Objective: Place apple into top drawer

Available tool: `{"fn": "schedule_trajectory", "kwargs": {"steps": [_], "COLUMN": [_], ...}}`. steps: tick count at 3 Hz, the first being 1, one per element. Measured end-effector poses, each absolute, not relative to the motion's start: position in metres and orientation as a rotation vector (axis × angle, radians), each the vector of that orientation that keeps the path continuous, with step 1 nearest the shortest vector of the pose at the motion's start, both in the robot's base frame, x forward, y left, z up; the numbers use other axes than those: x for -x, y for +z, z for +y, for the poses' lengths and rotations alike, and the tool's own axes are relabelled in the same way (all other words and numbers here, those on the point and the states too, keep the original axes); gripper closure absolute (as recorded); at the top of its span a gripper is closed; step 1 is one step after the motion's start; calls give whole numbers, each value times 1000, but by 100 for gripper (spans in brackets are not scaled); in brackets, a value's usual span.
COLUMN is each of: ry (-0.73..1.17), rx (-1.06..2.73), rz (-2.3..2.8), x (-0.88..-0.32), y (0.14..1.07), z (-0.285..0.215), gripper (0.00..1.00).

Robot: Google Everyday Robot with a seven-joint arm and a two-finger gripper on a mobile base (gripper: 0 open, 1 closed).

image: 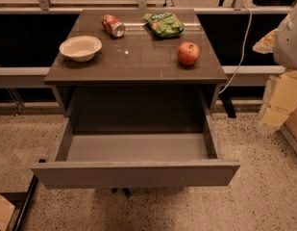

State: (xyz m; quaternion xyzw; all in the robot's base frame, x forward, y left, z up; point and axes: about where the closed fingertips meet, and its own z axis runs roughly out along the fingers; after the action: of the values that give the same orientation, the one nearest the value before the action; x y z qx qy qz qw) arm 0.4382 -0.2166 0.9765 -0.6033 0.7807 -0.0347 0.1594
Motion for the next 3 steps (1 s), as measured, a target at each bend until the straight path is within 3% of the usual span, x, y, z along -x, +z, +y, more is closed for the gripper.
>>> {"fn": "schedule_trajectory", "kwargs": {"steps": [1,3], "ry": [-99,-48], "rx": [1724,1610], "rz": [2231,2217], "x": [-438,-488], "y": [976,968], "z": [-217,-219], "gripper": [0,0]}}
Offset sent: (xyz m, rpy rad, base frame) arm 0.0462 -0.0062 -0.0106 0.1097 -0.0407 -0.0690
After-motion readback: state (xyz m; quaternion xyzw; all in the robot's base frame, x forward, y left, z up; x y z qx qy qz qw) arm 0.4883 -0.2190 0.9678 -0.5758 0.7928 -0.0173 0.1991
